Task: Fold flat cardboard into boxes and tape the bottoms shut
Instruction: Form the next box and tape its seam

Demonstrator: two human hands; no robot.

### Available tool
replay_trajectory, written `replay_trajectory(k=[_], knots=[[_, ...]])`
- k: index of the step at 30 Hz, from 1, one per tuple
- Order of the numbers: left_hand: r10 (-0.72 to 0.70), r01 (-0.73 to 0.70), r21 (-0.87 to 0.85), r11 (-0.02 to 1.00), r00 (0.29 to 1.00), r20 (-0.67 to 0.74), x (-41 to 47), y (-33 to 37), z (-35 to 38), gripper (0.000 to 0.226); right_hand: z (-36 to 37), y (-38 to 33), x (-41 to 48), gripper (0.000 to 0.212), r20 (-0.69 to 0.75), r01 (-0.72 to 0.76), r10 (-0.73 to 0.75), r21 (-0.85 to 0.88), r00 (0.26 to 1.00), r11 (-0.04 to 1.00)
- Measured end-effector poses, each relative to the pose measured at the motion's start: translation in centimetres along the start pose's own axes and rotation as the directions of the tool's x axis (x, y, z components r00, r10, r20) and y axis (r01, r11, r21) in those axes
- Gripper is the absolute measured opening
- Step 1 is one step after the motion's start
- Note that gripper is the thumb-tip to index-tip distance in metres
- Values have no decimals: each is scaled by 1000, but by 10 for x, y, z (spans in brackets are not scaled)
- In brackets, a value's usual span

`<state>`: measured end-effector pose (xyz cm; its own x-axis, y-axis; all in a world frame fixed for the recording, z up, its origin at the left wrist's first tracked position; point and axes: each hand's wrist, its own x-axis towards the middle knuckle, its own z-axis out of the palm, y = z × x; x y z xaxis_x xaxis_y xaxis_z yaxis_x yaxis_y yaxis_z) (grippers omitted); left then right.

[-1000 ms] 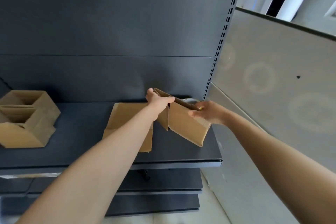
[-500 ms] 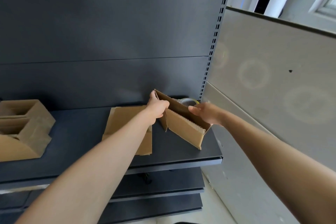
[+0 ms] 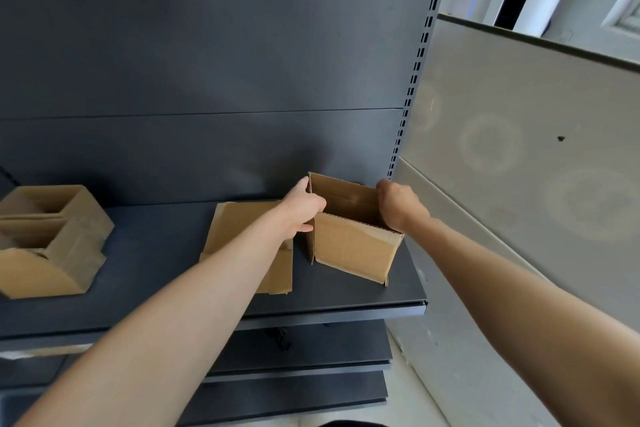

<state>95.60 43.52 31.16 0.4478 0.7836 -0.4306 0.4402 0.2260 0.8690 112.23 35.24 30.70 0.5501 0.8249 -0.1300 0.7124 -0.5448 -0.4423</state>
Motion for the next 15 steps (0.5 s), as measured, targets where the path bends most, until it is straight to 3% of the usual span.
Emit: replay_trajectory(k=[6,15], knots=[[32,-32,15,999,999,16,-5,-7,-2,75,1,-8,1,38,49,15,-15,-1,999,1000],[38,-43,39,998,993,111,-14,-20,-10,63,-10,-10,4,52,124,-227,211,131,970,965]])
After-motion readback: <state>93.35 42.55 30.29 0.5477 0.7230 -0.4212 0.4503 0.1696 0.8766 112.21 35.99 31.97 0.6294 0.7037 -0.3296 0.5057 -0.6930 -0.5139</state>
